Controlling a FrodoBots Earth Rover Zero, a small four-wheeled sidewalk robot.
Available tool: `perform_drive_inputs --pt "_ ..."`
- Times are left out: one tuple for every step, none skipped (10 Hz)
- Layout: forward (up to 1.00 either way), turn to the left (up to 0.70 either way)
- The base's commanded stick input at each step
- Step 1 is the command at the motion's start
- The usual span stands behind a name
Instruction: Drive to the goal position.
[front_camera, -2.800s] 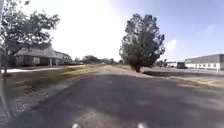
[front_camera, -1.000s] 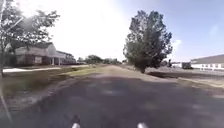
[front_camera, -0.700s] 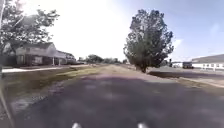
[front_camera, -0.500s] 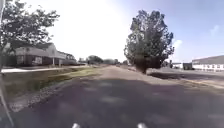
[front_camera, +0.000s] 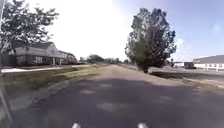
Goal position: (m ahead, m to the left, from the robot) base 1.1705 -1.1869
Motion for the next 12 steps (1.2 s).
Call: perform_drive_inputs --pt "0.70 0.00" --pt "0.70 0.00" --pt "0.70 0.00" --pt "0.70 0.00" --pt "0.70 0.00" --pt "0.70 0.00" --pt "0.70 0.00" --pt "0.70 0.00" --pt "0.70 0.00" --pt "0.70 0.00" --pt "0.70 0.00" --pt "0.70 0.00"
